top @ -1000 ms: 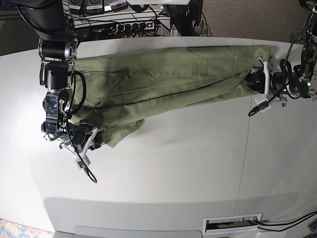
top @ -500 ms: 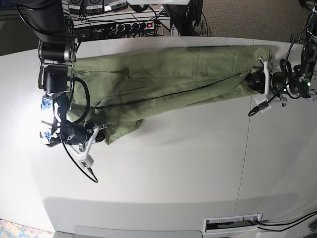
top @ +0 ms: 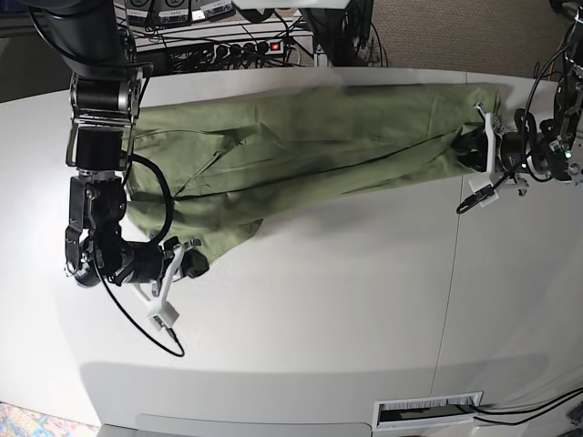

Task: Fold the T-shirt properly
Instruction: 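Release and regrasp the strip end with the right gripper, smoothing it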

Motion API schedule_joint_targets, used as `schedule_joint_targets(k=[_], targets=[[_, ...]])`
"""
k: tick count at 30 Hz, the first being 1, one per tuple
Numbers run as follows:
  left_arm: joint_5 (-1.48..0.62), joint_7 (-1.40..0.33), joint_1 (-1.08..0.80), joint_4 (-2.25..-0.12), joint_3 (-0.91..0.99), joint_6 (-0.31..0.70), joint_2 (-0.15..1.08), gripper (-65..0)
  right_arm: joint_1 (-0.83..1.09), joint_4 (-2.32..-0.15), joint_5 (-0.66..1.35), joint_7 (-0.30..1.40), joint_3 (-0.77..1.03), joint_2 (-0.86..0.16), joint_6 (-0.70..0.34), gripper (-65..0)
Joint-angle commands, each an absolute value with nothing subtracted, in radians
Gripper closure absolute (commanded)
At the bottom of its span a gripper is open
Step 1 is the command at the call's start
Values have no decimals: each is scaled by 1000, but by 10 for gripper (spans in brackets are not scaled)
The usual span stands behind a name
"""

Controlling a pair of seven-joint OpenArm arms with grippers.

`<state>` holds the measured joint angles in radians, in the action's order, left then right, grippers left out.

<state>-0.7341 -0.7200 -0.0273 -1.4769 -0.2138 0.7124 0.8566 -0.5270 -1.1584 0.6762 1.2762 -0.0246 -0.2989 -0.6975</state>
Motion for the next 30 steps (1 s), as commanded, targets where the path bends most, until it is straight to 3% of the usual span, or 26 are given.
schedule_joint_targets(k=[1, 2, 4, 5, 10, 16, 30], targets=[[-692, -758, -27, -1474, -212, 698, 876, -181, -560, -1175, 638, 1246, -21, -307, -698, 0], [-692, -758, -27, -1474, -212, 698, 876, -181, -560, -1175, 579, 1225, -22, -307, -698, -22], [-692, -756, -27, -1474, -212, 698, 876, -181, -560, -1175, 453, 1145, -47, -311, -698, -202], [-692, -747, -27, -1474, -212, 698, 876, -181, -560, -1175, 397, 1090, -71, -316, -698, -236], [-692, -739, -27, -1474, -212, 698, 876, -181, -574, -1170, 136, 923, -247, -321, -698, -237], [-692, -743, -27, -1474, -212, 698, 876, -181, -605, -1135, 31, 889, -383, -321, -698, -237], [-692, -741, -27, -1474, -212, 698, 876, -181, -604, -968, 210, 887, -379, -366, -698, -236]])
